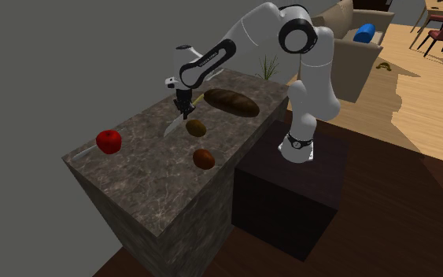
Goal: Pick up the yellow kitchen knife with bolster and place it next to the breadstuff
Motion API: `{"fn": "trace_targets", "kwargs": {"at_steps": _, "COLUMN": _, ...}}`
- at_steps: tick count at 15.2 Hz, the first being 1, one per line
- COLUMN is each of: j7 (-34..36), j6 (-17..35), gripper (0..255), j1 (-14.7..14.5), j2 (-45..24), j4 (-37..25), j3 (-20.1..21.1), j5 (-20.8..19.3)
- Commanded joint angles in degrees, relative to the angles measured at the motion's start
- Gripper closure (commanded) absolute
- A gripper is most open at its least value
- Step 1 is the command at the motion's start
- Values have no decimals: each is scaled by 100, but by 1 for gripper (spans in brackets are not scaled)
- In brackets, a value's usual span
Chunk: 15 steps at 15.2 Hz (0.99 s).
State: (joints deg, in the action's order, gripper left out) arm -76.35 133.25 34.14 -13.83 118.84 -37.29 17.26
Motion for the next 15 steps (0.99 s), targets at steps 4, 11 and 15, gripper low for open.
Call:
{"fn": "trace_targets", "kwargs": {"at_steps": 4, "j7": -1, "j6": 1, "gripper": 0, "j1": 0, "j2": -2, "j4": 0, "j3": 1, "j5": 1}}
{"fn": "trace_targets", "kwargs": {"at_steps": 11, "j7": 333, "j6": -566, "gripper": 0, "j1": -132, "j2": 520, "j4": -187, "j3": -174, "j5": -504}}
{"fn": "trace_targets", "kwargs": {"at_steps": 15, "j7": 334, "j6": -566, "gripper": 0, "j1": -129, "j2": 520, "j4": -187, "j3": -170, "j5": -504}}
